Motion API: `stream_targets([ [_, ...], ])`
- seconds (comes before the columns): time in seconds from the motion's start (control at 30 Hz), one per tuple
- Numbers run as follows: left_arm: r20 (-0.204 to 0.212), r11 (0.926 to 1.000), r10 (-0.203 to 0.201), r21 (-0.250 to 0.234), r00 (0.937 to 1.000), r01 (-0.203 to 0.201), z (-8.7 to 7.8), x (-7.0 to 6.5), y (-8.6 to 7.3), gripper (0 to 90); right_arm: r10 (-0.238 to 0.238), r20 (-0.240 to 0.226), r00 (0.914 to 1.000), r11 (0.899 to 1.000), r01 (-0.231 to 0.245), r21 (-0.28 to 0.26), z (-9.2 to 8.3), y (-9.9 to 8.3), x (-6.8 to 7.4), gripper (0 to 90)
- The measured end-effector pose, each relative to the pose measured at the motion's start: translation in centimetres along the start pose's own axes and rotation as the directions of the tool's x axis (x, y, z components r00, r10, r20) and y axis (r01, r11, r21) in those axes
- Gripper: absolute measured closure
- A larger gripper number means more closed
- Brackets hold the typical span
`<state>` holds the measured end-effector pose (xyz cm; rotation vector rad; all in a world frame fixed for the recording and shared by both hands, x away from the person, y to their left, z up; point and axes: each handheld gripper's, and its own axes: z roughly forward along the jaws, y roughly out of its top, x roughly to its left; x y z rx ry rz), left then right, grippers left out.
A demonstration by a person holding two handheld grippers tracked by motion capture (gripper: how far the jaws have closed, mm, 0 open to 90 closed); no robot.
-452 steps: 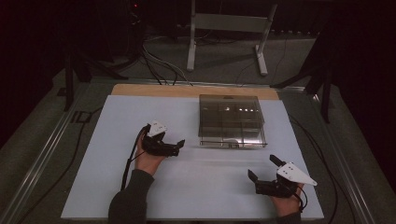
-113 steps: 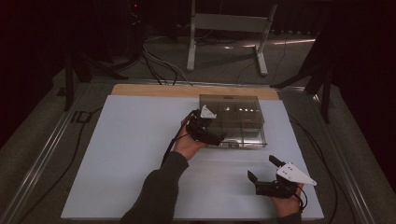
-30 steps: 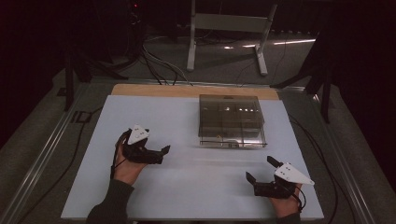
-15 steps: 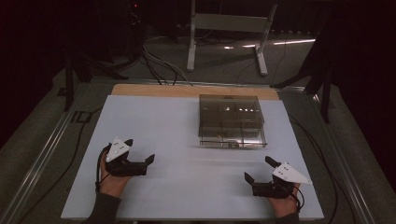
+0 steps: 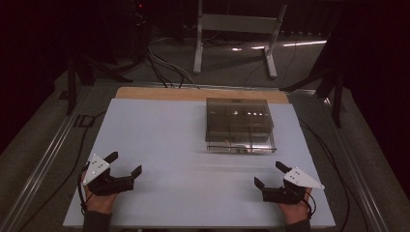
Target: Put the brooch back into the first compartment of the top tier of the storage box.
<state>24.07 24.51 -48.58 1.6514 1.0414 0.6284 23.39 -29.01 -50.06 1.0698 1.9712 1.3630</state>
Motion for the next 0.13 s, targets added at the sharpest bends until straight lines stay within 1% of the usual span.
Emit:
stream_targets([
  [0.03, 0.003, 1.0000, -0.003, -0.005, 1.0000, 0.003, -0.01, -0.04, 0.01, 0.4, 0.003, 0.000, 1.0000, 1.000, -0.003, 0.000, -0.01, -0.01, -0.02, 0.1],
  [0.13, 0.003, 1.0000, 0.006, 0.001, 1.0000, -0.006, 0.06, -0.15, 0.00, 0.4, 0.008, 0.008, 0.9999, 1.000, -0.008, 0.012, 0.04, -0.07, -0.14, 0.1],
])
